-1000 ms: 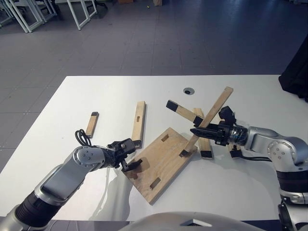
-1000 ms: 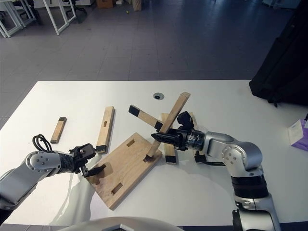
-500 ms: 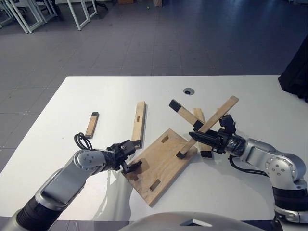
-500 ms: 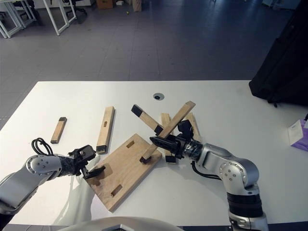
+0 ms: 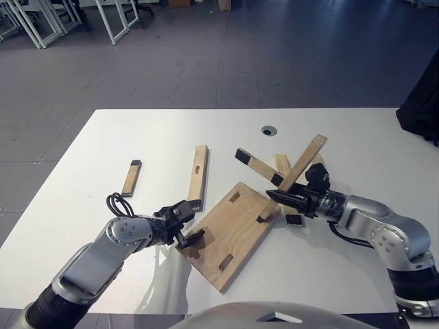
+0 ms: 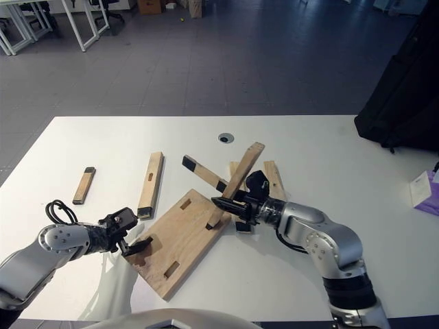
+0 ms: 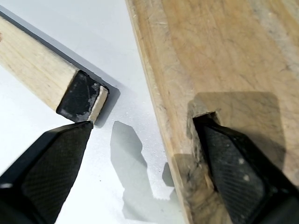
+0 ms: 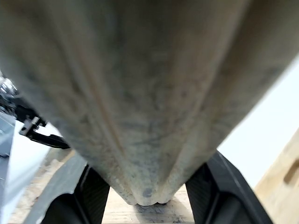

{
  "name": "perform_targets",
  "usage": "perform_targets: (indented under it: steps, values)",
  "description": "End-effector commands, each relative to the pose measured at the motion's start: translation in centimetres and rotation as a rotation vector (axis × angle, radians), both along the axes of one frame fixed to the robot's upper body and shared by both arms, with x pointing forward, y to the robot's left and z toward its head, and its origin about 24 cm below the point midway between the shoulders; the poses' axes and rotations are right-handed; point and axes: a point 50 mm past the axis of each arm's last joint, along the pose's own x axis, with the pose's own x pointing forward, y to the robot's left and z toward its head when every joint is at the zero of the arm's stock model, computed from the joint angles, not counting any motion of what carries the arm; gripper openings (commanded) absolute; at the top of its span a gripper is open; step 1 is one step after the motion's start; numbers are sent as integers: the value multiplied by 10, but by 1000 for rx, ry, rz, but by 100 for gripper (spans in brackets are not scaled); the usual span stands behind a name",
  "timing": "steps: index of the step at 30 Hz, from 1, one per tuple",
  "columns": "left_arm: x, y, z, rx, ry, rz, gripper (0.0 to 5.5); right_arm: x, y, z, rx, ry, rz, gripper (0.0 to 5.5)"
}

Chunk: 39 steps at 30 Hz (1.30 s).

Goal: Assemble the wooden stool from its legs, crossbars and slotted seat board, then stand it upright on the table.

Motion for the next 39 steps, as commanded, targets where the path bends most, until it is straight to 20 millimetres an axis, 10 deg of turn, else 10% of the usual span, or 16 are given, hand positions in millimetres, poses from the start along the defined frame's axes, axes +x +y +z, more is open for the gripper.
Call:
perform_targets:
  steps: [1, 11, 17, 27, 33, 39]
  values:
    - [-5, -6, -4, -17, 64, -2, 422, 9, -16, -35, -328, 9, -116, 201]
    - [4, -15, 9, -78, 40, -2, 422, -17, -11, -88, -456, 227, 99, 201]
    - [13, -22, 21, -148, 8, 1, 422, 38, -36, -90, -382, 344, 30, 201]
    - [18, -29, 26, -196, -1, -3, 422, 99, 10, 2, -222, -164, 219, 201]
    - [17, -33, 22, -199, -2, -3, 422, 101, 8, 5, -191, -134, 260, 201]
    - [17, -31, 21, -195, -5, 9, 422, 106, 0, 24, -120, -129, 236, 325]
